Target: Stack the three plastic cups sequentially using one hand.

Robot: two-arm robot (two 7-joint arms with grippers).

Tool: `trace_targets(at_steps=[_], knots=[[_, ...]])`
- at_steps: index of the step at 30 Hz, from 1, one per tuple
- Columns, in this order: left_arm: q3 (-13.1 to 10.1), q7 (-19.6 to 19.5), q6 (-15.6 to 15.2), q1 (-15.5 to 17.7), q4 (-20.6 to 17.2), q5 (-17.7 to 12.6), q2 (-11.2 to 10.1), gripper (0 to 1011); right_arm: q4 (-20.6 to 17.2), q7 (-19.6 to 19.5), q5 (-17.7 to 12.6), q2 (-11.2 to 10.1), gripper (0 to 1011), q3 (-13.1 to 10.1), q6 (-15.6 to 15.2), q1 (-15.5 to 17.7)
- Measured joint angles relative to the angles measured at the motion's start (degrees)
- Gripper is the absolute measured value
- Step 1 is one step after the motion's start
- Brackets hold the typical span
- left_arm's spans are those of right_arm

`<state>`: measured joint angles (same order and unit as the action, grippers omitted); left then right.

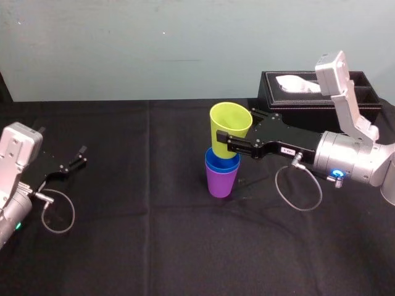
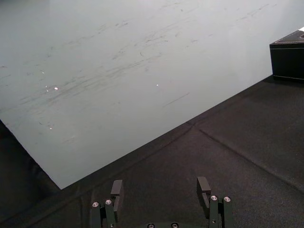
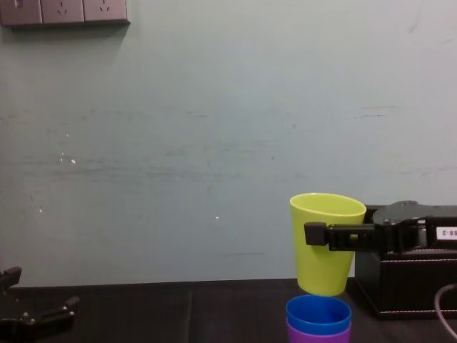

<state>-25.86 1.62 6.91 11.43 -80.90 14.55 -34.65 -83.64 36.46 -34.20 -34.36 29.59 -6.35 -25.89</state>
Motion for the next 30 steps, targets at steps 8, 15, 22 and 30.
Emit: trace_targets(at_steps=[8,15,22,30], knots=[[0.00,0.00,0.00,0.00,0.00,0.00,0.00,1010,2.88,0.57,0.53,1.25,743,0.77,-0.06,-1.23],[0.00,0.00,0.00,0.00,0.00,0.00,0.00,1010,4.56,0.98,0.98,1.99,743,1.18,0.13,-1.80],[0.00,0.00,0.00,0.00,0.00,0.00,0.00,1010,5.73,1.11,1.41,2.52,744,1.38,0.24,-2.15],[0.00,0.00,0.00,0.00,0.00,0.00,0.00,1010,6.63,1.36,1.75,2.94,744,1.47,0.33,-2.28]])
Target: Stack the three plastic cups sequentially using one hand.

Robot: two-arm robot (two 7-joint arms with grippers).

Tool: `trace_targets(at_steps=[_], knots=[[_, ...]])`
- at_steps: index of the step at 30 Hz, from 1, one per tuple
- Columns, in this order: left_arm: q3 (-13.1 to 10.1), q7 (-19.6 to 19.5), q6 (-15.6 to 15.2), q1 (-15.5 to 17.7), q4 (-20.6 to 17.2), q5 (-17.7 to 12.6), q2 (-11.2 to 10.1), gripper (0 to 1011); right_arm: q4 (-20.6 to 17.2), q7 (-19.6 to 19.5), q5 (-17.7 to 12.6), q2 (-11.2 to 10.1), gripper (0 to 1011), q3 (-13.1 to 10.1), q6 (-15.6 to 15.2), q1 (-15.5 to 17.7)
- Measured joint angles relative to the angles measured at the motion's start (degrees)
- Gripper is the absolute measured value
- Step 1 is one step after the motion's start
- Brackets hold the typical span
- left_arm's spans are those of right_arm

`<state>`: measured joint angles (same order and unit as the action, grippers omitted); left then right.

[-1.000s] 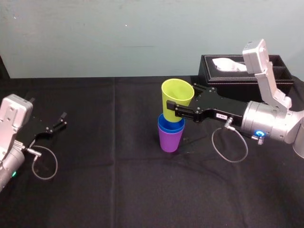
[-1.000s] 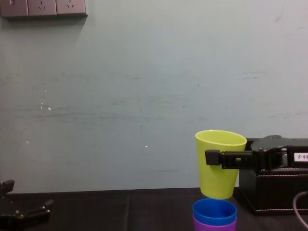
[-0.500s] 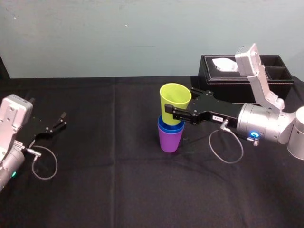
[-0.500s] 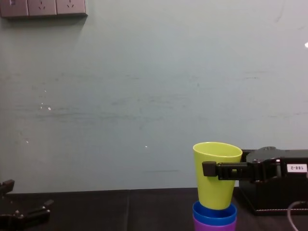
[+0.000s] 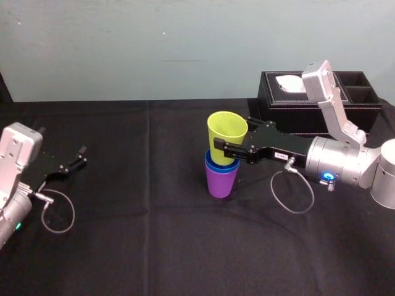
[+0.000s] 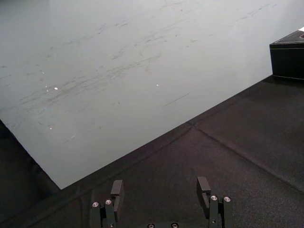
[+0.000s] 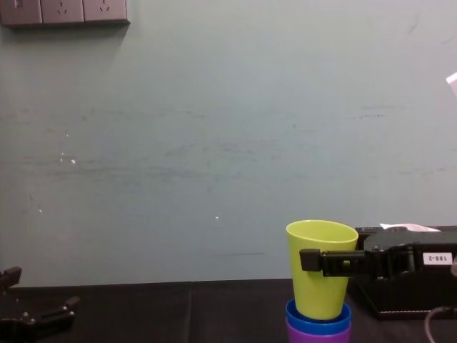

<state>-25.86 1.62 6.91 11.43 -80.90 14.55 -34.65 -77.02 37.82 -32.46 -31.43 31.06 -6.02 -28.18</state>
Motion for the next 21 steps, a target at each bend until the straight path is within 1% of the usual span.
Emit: trace_targets(at_steps=[11,21], knots=[[0.00,0.00,0.00,0.00,0.00,0.00,0.00,1010,1.47,0.18,0.81,0.66,744,0.39,0.35,-0.05],[0.00,0.00,0.00,0.00,0.00,0.00,0.00,1010,2.00,0.39,1.34,0.94,743,0.40,0.57,0.04]])
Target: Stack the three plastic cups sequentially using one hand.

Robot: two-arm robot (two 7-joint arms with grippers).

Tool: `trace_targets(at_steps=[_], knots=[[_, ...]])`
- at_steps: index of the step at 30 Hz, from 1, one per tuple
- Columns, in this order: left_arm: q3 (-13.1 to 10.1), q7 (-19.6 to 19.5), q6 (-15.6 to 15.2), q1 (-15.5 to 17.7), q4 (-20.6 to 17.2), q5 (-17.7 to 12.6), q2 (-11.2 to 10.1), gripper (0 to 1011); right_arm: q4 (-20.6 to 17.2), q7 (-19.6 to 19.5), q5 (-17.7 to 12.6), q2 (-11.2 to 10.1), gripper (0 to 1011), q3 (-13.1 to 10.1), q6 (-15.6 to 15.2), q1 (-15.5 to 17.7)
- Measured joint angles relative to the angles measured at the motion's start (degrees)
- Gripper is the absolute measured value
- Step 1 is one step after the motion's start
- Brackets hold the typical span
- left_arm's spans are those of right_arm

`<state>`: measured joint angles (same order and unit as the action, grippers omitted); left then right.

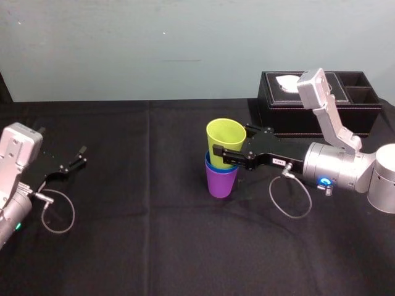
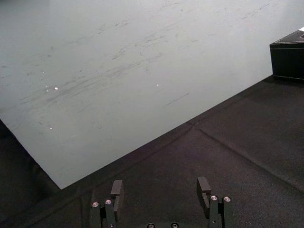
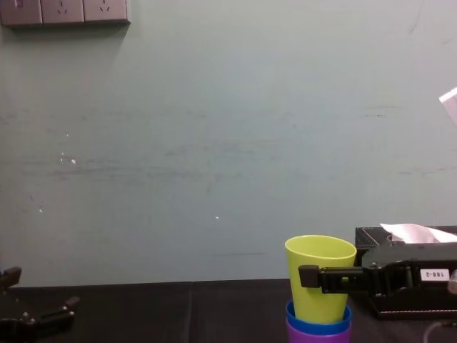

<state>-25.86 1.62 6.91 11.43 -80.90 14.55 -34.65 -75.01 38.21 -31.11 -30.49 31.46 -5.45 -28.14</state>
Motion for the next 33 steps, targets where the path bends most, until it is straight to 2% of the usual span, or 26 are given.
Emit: trace_targets(at_steps=[22,29,30,31,33], knots=[[0.00,0.00,0.00,0.00,0.00,0.00,0.00,1010,0.50,0.49,0.03,0.18,749,-0.06,0.08,0.17],[0.00,0.00,0.00,0.00,0.00,0.00,0.00,1010,0.46,0.48,0.02,0.16,942,-0.06,0.08,0.16],[0.00,0.00,0.00,0.00,0.00,0.00,0.00,1010,0.46,0.48,0.01,0.15,942,-0.06,0.08,0.16],[0.00,0.00,0.00,0.00,0.00,0.00,0.00,1010,0.46,0.48,0.01,0.15,993,-0.06,0.08,0.16],[0.00,0.00,0.00,0.00,0.00,0.00,0.00,1010,0.45,0.48,0.00,0.15,1002,-0.06,0.07,0.16]])
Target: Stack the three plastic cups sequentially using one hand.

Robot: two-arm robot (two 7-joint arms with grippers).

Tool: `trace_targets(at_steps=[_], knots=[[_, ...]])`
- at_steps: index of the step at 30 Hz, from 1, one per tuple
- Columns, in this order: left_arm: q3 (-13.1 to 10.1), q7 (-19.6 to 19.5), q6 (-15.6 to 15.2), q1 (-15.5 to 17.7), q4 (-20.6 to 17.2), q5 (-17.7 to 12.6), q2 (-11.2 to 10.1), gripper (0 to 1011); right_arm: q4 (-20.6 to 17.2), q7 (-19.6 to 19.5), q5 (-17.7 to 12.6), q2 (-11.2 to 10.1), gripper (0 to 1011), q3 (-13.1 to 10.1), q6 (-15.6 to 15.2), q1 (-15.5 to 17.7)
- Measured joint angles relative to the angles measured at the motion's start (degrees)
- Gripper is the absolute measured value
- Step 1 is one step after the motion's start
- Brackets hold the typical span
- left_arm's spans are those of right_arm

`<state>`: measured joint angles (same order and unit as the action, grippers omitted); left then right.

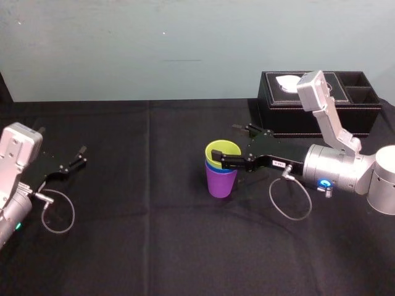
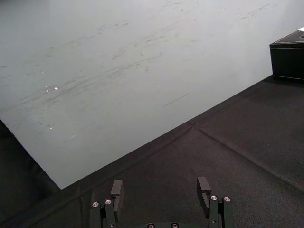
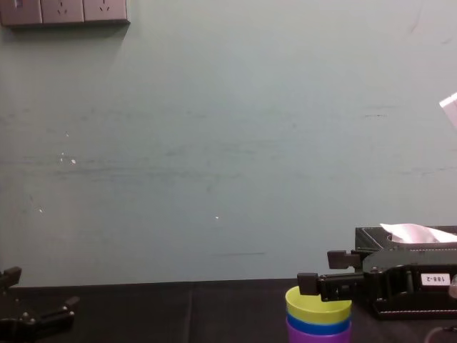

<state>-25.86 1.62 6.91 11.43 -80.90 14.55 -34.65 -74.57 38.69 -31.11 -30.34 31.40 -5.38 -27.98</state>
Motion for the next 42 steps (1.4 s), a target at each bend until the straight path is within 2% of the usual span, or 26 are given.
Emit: trace_targets(at_steps=[19,25,32,42], knots=[[0.00,0.00,0.00,0.00,0.00,0.00,0.00,1010,-0.53,-0.10,-0.18,-0.07,1002,-0.30,0.41,0.37],[0.00,0.00,0.00,0.00,0.00,0.00,0.00,1010,-2.23,-0.88,-1.12,-0.81,1002,-1.81,1.15,1.78],[0.00,0.00,0.00,0.00,0.00,0.00,0.00,1010,-4.61,-2.70,-2.22,-2.92,1002,-4.80,2.36,4.36],[0.00,0.00,0.00,0.00,0.00,0.00,0.00,1010,-3.76,-5.19,-2.19,-4.83,1002,-8.43,3.76,6.80]])
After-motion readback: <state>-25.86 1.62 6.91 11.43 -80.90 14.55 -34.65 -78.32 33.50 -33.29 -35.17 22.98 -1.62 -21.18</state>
